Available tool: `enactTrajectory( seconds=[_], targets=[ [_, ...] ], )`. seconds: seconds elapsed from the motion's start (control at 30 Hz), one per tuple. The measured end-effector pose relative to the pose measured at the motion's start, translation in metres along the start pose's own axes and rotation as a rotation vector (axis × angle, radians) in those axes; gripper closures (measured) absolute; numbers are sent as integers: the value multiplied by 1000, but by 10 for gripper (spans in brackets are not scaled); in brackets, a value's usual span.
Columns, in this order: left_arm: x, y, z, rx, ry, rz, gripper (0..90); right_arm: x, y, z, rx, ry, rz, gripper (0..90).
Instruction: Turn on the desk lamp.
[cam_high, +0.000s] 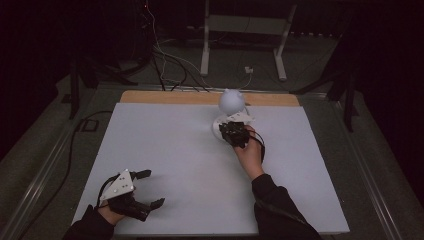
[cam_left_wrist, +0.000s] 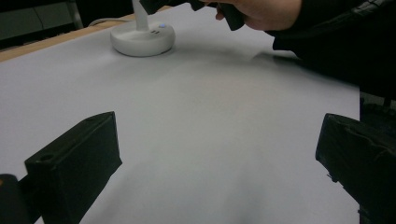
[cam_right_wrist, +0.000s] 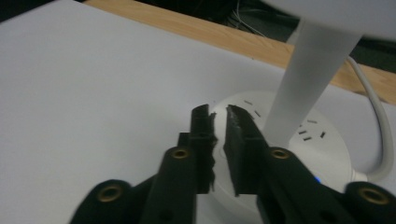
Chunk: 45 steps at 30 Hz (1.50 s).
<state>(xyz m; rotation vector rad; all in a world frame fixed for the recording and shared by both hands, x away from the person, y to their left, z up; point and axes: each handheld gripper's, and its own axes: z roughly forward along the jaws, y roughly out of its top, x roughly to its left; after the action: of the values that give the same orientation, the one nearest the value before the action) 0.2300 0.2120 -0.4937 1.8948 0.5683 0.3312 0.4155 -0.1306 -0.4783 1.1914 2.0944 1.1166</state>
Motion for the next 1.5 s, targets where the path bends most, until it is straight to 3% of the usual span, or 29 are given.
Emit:
enactTrajectory(
  seconds=[0.07, 0.33, 0.9, 1.5],
  targets=[
    [0, 0, 0, -2, -1, -2, 4, -1, -1, 3, 9, -15, 3, 899],
    [0, 0, 0, 0, 0, -1, 4, -1, -4, 13, 15, -43, 22, 900],
    [0, 0, 0, -1, 0, 3, 4, 0, -11, 33, 51, -71, 15, 900],
    [0, 0, 1, 5, 0, 6, 4, 1, -15, 35, 53, -84, -1, 900]
  ],
)
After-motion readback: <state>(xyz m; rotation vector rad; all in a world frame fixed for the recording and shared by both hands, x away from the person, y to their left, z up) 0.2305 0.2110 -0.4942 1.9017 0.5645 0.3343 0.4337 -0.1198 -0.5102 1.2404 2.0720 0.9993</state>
